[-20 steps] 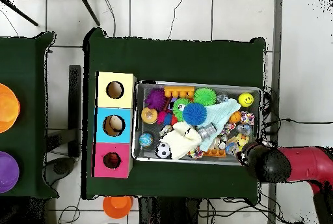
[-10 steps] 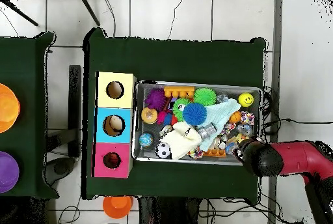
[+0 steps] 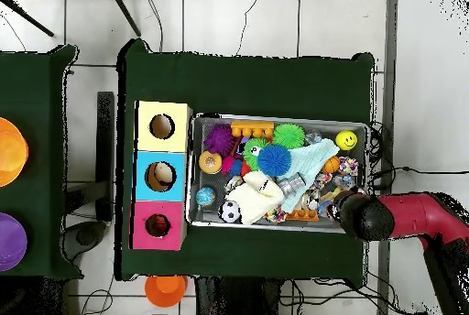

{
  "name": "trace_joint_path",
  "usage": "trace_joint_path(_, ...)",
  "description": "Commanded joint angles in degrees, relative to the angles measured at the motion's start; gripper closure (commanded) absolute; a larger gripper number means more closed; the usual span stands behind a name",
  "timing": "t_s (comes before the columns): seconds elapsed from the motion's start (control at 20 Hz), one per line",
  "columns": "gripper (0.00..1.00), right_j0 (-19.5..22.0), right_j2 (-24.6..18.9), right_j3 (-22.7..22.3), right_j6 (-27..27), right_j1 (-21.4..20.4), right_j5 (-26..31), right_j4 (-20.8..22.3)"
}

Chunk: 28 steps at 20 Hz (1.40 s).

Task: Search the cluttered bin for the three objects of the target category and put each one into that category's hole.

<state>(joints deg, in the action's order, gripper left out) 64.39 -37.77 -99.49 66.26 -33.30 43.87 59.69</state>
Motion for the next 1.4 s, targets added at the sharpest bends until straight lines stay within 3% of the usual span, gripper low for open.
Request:
trace_joint_path(0.05,1.0,0.12,-0.82,5.16,-19.96,4.15,2.93,1.63)
trace_joint_path(0.2,1.0,-0.1,-0.51,6.04,-20.5,4.76,3.79,1.64)
trace_joint_path(0.25,0.0,-0.16,-0.41,6.29,-20.75,4.93,3.88,1.52)
trace_joint_path(0.65,0.0,-0.47,0.57,7.44,-22.34,5.19,4.59,2.09)
trace_joint_path(1.4,0.0,-2.64,2.98,8.32,-19.05,4.97,2.25,5.51)
